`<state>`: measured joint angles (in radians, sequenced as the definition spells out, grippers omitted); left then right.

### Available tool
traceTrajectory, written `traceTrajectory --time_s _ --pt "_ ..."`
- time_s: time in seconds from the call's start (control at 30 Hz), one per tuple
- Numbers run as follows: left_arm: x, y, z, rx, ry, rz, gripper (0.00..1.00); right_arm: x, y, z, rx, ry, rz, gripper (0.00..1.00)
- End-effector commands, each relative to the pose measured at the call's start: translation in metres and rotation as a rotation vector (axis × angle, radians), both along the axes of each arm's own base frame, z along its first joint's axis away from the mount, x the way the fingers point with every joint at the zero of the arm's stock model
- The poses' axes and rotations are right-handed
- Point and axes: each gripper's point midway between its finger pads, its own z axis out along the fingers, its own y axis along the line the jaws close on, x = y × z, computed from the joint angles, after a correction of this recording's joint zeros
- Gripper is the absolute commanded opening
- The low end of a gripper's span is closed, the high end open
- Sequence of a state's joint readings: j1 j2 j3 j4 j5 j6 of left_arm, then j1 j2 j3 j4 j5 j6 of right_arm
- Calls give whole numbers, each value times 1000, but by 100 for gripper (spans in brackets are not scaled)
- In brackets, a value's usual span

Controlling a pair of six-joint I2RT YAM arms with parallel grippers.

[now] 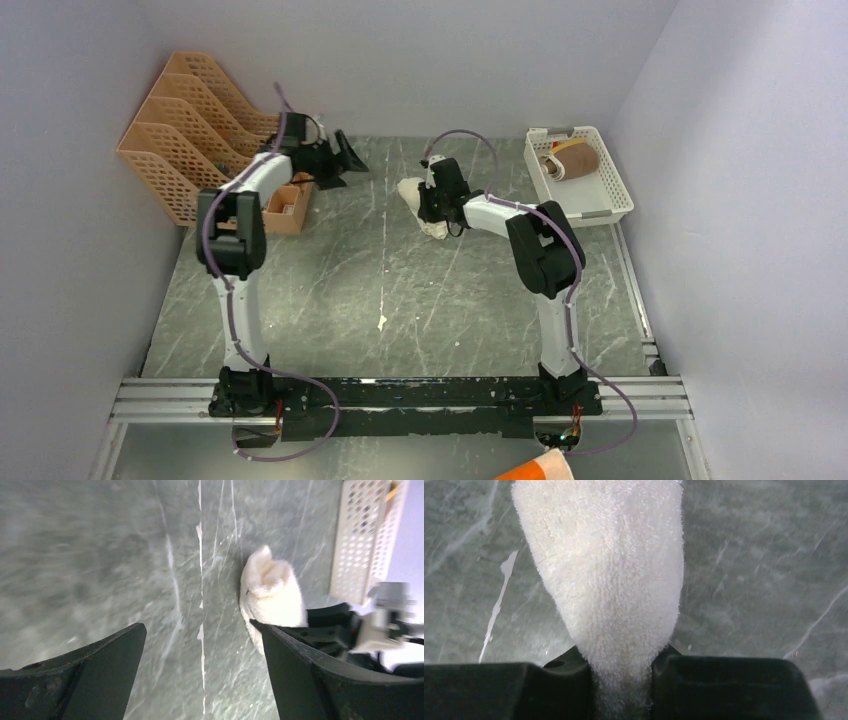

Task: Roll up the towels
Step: Pick up the towel at the center of the board, then place the towel in the bin.

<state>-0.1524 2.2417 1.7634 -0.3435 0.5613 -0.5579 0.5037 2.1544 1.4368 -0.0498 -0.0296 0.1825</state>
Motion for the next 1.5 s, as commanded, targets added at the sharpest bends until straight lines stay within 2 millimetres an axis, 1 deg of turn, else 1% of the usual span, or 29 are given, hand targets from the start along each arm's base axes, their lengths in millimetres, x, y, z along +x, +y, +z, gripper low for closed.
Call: traceTrajectory --time_s 0.0,0.03,0.07,0.1,0.13,0.23,0.3,0.33,0.37,0.4,0.47,0.5,0.57,0.67,0.73,0.83,0.97,1.07,1.27,1.4,1.47 --pt "8 38 95 -60 -208 77 99 -50 -38 -28 -8 228 -21 0" --pt "3 43 102 -62 -218 81 99 -44 -42 -12 29 204 -32 0" --pt "-1 47 107 -65 -226 82 99 -35 -50 3 65 180 -56 0" --pt "-6 50 109 -69 -229 83 99 -27 -57 29 110 137 -75 0" --pt "-11 53 107 -72 -224 84 99 -19 -63 56 155 90 -91 0" --pt "-25 57 106 -86 -219 76 99 0 -99 118 252 -7 -200 0" --pt "-34 57 102 -89 -209 63 99 7 -130 154 310 -66 -308 0" --pt "-38 57 100 -91 -200 55 99 9 -148 169 340 -91 -371 0" --pt "-43 57 98 -94 -194 48 99 10 -170 182 372 -114 -445 0" --pt "-47 56 95 -96 -188 39 99 8 -186 191 400 -124 -513 0" --pt "-54 56 91 -100 -176 26 99 2 -216 204 443 -152 -664 0" --pt "-58 55 88 -102 -171 18 99 -3 -231 208 454 -174 -743 0" --pt "-63 55 88 -109 -167 8 99 -11 -255 206 490 -180 -893 0" --pt "-70 54 89 -113 -166 -13 99 -24 -288 190 573 -145 -1086 0" --pt "-74 54 87 -113 -161 -25 99 -26 -304 184 631 -161 -1168 0" --pt "-79 54 83 -121 -149 -41 99 -24 -320 173 696 -167 -1266 0" --pt "-83 52 79 -134 -140 -53 99 -21 -347 155 693 -179 -1424 0" --pt "-83 51 78 -143 -137 -58 99 -15 -363 143 692 -200 -1510 0" --pt "-83 50 75 -149 -129 -63 99 7 -388 119 700 -219 -1596 0" --pt "-82 50 72 -152 -123 -65 99 23 -401 104 703 -233 -1626 0" --pt "-82 49 71 -153 -119 -66 99 33 -405 99 705 -248 -1622 0"
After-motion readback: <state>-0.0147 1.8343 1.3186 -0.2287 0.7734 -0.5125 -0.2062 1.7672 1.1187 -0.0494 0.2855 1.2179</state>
